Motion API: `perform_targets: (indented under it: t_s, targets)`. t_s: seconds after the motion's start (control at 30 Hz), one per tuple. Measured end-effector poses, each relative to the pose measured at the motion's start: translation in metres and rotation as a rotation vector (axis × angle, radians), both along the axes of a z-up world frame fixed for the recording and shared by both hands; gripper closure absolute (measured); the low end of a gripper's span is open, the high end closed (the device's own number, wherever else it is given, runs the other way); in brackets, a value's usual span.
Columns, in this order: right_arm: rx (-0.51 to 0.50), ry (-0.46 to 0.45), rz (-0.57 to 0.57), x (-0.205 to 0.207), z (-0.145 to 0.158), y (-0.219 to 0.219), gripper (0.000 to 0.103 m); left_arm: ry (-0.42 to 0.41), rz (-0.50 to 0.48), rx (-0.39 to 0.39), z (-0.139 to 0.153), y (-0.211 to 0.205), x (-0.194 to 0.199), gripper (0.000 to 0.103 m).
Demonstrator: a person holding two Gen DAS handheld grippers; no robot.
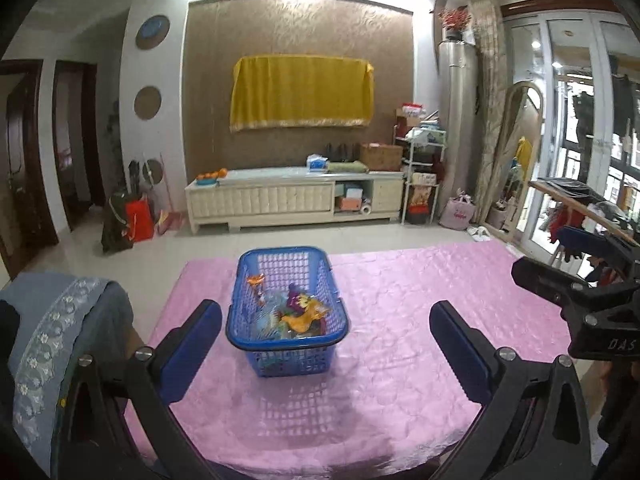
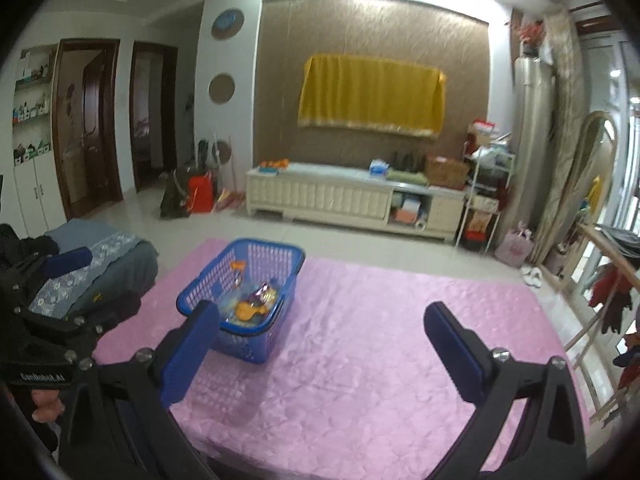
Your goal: Organize snacks
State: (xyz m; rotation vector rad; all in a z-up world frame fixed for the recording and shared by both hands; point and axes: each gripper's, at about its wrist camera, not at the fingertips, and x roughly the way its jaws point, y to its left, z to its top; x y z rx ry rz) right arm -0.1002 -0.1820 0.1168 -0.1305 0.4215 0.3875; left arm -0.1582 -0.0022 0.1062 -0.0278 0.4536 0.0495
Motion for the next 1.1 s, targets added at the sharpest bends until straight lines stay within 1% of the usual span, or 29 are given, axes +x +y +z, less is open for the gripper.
perform_targets:
  t_s: [0.1,0.2,0.33,0.53,0.7,1.1]
  targets:
    - [0.019,-0.024,-0.020,-0.014,0.003,-0.007,0.000,-0.021,-0.010,0.015,0.007,-0.008,-0.011,0.000]
    - [0.015,-0.025,-0.018,-0.023,0.002,-0.009,0.000,-0.033,-0.025,0.032,0.011,-0.015,-0.017,0.000]
    - [0.033,-0.025,-0.018,-0.031,0.000,-0.013,0.000,-0.046,-0.050,0.003,0.012,-0.019,-0.027,0.000]
    - [0.030,-0.038,-0.024,-0.044,0.001,-0.014,0.000,-0.055,-0.047,0.012,0.014,-0.019,-0.035,0.000]
    - [0.026,-0.046,-0.032,-0.050,0.001,-0.013,0.000,-0.054,-0.052,0.006,0.009,-0.017,-0.037,0.000]
    - [0.031,-0.022,-0.032,-0.055,-0.004,-0.012,0.000,-0.049,-0.054,0.005,0.008,-0.019,-0.040,0.000]
